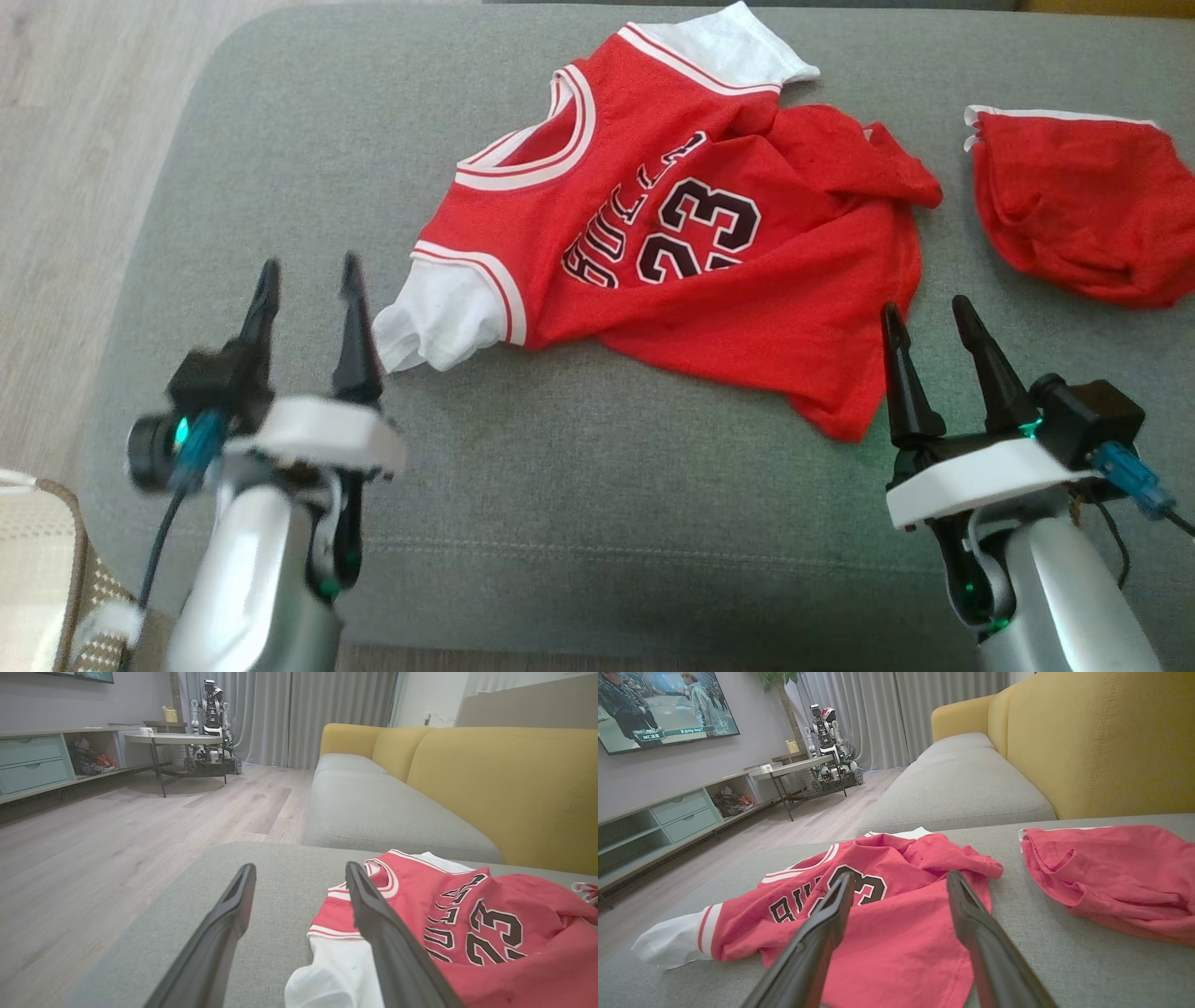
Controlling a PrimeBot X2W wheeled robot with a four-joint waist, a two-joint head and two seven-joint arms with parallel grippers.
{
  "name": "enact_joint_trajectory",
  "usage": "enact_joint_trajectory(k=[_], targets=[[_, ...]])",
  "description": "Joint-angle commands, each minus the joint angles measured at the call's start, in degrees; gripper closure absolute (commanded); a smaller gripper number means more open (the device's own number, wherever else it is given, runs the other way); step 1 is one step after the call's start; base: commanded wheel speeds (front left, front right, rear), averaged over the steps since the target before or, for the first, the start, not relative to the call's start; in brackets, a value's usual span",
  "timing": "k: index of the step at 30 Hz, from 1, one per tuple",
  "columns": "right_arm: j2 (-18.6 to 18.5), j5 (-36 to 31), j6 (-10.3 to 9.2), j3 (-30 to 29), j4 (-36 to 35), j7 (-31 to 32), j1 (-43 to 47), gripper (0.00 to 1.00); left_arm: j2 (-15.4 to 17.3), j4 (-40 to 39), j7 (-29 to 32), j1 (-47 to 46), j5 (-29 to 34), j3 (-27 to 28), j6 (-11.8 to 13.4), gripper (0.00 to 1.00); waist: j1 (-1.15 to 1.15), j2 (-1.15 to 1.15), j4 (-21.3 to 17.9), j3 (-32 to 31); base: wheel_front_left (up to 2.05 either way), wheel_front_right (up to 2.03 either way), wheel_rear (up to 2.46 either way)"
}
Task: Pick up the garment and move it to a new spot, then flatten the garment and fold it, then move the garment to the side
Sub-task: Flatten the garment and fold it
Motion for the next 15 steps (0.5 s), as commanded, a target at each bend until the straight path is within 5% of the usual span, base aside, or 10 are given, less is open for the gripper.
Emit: enact_joint_trajectory(k=[1, 15], targets=[[0.52, -0.53, -0.01, 0.96, -1.57, -0.52, -0.25, 0.00, 0.31, -4.43, -0.69, 0.42, -0.38, 3.17, -0.11, 0.00, 0.00, 0.00, 0.16, -0.16, 0.00, 0.00, 0.00], [0.59, -0.55, -0.01, 1.16, -1.10, -0.52, 0.62, 0.00, -0.47, -10.86, -0.69, 7.10, -2.48, 3.47, -0.47, 0.00, 0.00, 0.00, 0.77, -1.22, 0.00, 0.00, 0.00]])
